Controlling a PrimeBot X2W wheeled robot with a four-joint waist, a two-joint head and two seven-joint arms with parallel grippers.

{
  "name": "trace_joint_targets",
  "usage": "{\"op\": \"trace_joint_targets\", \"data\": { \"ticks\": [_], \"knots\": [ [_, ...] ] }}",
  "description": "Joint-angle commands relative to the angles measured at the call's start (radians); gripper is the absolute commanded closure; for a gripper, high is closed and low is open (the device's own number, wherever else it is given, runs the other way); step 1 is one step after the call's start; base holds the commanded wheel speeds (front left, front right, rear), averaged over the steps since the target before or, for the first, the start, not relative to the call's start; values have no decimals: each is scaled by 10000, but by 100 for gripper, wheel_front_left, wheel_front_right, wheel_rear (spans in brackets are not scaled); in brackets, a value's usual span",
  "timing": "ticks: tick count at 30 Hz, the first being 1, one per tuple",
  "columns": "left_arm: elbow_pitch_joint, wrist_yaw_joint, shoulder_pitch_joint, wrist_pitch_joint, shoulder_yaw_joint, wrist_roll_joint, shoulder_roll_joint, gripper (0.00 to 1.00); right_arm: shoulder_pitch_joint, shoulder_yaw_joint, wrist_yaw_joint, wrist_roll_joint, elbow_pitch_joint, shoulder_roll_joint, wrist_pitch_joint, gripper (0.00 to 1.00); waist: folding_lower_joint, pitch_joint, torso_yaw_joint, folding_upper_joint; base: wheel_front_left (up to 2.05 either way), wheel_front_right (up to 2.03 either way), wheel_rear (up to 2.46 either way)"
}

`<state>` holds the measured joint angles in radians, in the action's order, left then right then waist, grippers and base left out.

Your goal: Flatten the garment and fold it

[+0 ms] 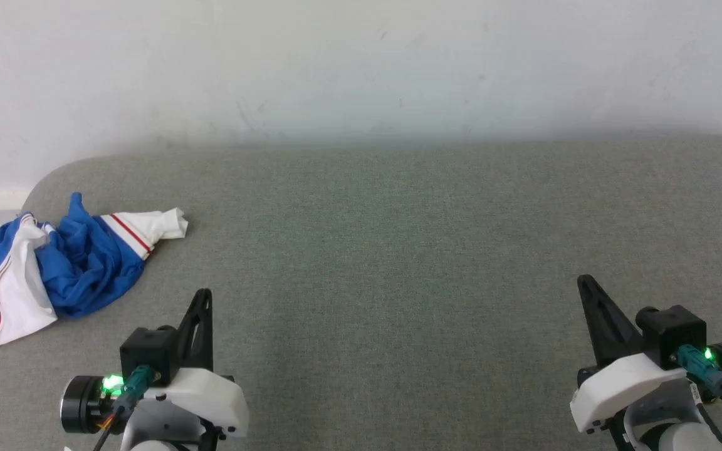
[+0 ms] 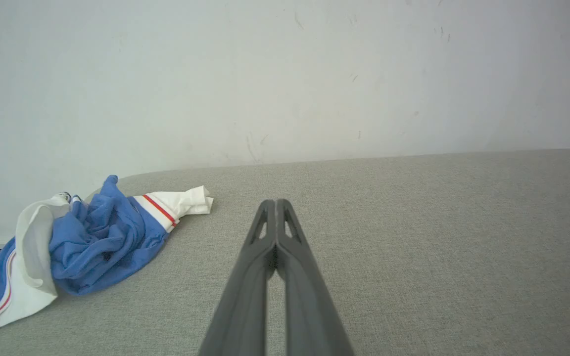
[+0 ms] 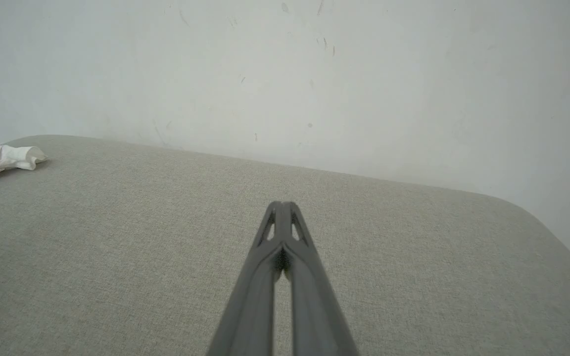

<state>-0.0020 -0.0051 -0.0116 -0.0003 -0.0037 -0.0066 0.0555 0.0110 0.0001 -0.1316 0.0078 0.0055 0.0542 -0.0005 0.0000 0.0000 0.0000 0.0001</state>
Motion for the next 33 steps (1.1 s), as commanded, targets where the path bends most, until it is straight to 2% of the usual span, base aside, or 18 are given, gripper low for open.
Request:
{"op": "trace_joint_targets", "data": {
  "ticks": [1, 3, 4, 21, 33],
  "knots": [
    [20, 51, 116, 3, 37, 66, -53, 100, -110, -1, 9, -78, -55, -40, 5, 100, 0, 0, 0, -1, 0, 0, 0],
    [20, 51, 116, 3, 37, 66, -53, 100, -110, -1, 9, -78, -55, -40, 5, 100, 0, 0, 0, -1, 0, 0, 0],
    [0, 1, 0, -2, 0, -1, 0, 0, 0, -1, 0, 2, 0, 0, -2, 0, 0, 0, 0, -1, 0, 0, 0],
    [5, 153, -51, -270, -91, -117, -2, 0, -16, -158, 1, 121, 12, 3, -271, 0, 0, 20, 39, -1, 0, 0, 0],
    [-19, 275, -119, -520, -126, -208, -7, 0, 8, -204, 2, 86, -131, -2, -521, 0, 0, 3, 388, -1, 0, 0, 0]
  ]
}}
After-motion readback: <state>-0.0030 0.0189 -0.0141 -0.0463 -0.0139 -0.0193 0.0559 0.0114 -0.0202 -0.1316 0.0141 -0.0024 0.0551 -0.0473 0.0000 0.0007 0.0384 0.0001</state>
